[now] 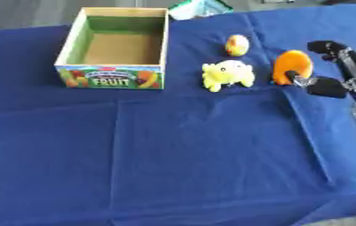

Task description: Pick up objects on the table and place them in the box.

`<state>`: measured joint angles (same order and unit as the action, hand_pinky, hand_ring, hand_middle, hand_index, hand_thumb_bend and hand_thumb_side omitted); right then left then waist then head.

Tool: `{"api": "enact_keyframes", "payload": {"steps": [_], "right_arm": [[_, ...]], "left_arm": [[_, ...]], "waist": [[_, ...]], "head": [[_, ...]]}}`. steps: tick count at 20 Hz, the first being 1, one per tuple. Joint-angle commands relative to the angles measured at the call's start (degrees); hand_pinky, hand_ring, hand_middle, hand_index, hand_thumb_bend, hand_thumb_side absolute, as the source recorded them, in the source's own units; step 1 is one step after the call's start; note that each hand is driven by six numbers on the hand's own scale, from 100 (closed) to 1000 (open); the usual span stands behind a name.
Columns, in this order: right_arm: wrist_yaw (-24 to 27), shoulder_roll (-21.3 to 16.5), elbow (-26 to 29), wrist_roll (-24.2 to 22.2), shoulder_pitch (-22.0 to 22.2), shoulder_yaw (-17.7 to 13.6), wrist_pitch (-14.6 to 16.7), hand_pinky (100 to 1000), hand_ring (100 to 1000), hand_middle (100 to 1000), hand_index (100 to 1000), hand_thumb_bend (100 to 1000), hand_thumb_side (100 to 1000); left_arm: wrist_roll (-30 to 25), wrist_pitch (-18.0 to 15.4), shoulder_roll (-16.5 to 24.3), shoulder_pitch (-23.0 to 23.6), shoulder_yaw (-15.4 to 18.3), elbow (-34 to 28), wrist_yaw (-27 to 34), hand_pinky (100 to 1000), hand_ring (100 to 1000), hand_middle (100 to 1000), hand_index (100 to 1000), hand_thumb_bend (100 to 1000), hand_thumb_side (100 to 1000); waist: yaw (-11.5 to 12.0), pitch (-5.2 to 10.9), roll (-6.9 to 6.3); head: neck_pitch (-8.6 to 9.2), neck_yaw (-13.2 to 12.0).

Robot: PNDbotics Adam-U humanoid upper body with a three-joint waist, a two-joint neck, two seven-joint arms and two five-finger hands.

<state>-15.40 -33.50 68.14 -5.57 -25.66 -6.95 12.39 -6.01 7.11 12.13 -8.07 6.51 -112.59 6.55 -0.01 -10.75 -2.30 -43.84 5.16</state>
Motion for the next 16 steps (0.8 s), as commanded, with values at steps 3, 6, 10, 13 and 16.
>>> {"api": "enact_keyframes", "payload": {"steps": [3, 6, 10, 13, 16], "right_arm": [[-1.3, -1.2, -1.9, -1.1, -2.0, 0.5, 0.3, 898, 883, 761, 837, 483, 251], [-2.0, -0.8, -3.4, -1.7, -2.7, 0.8, 0.3, 897, 880, 750, 834, 482, 245], [-3.0, -0.4, -5.0, -1.8, -3.5, 1.1, 0.3, 895, 874, 732, 827, 479, 237], [-3.8, -0.1, -5.7, -1.7, -3.9, 1.3, 0.4, 890, 867, 715, 815, 476, 226], [-4.7, 0.1, -6.2, -1.1, -4.3, 1.4, 0.5, 880, 855, 684, 792, 460, 182]], "left_arm": [[0.0, 0.0, 1.5, -0.2, 0.1, -0.9, -0.1, 743, 620, 550, 747, 100, 516], [0.0, 0.0, 1.5, -0.2, 0.0, -0.9, -0.1, 743, 620, 550, 747, 100, 516], [-0.1, 0.0, 1.5, -0.2, 0.0, -0.9, 0.0, 743, 620, 550, 747, 100, 516], [-0.1, 0.0, 1.4, -0.2, 0.0, -0.9, 0.0, 742, 621, 550, 747, 100, 517], [-0.1, 0.0, 1.4, -0.2, 0.0, -0.9, 0.0, 742, 621, 549, 747, 100, 517]], "waist": [[-0.1, 0.98, 0.14], [-0.1, 0.98, 0.12], [0.0, 0.94, 0.06], [0.0, 0.90, 0.04], [0.1, 0.88, 0.05]], "head": [[-0.27, 0.2], [-0.27, 0.2], [-0.27, 0.2], [-0.27, 0.3], [-0.27, 0.3]]}}
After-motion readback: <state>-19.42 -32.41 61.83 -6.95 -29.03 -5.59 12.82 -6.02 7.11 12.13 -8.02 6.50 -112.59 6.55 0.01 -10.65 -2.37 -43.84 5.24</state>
